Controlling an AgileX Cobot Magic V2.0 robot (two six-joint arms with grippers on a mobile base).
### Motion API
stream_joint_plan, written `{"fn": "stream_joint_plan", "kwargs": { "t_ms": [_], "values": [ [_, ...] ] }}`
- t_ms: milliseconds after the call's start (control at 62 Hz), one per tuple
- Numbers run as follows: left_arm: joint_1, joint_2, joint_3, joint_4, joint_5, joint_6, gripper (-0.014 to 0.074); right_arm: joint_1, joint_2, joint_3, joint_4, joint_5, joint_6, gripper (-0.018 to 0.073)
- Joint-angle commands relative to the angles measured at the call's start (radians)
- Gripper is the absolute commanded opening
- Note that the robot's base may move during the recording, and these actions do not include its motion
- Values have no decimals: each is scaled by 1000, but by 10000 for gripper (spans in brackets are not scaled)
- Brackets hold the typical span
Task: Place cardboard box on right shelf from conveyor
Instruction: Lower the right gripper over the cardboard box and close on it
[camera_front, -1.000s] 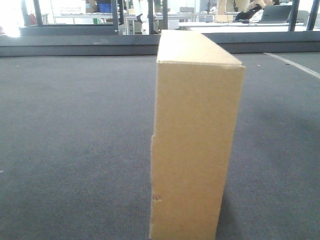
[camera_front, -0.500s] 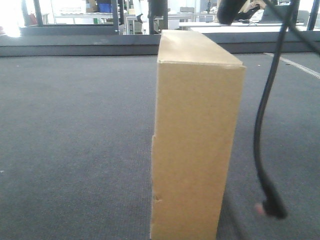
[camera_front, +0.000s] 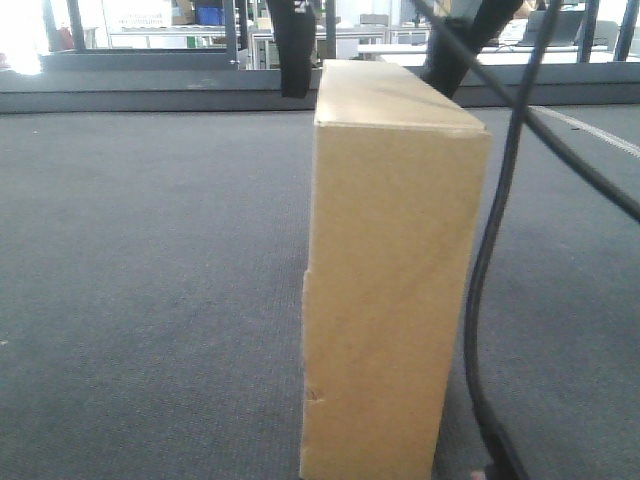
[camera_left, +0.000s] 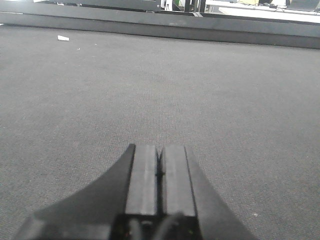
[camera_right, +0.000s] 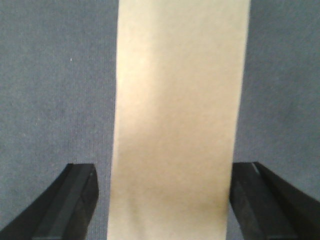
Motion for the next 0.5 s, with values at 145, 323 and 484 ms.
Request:
{"fn": "stream_joint_plan", "kwargs": {
  "t_ms": [145,323,484],
  "values": [
    [3,-8,10,1,-87,-5,-116,11,-43,-5,49,34,-2,631],
    [3,-8,10,1,-87,-5,-116,11,-43,14,48,35,-2,631],
    [3,-8,10,1,-87,-5,-116,11,-43,23,46,32,-2,631]
  ]
}}
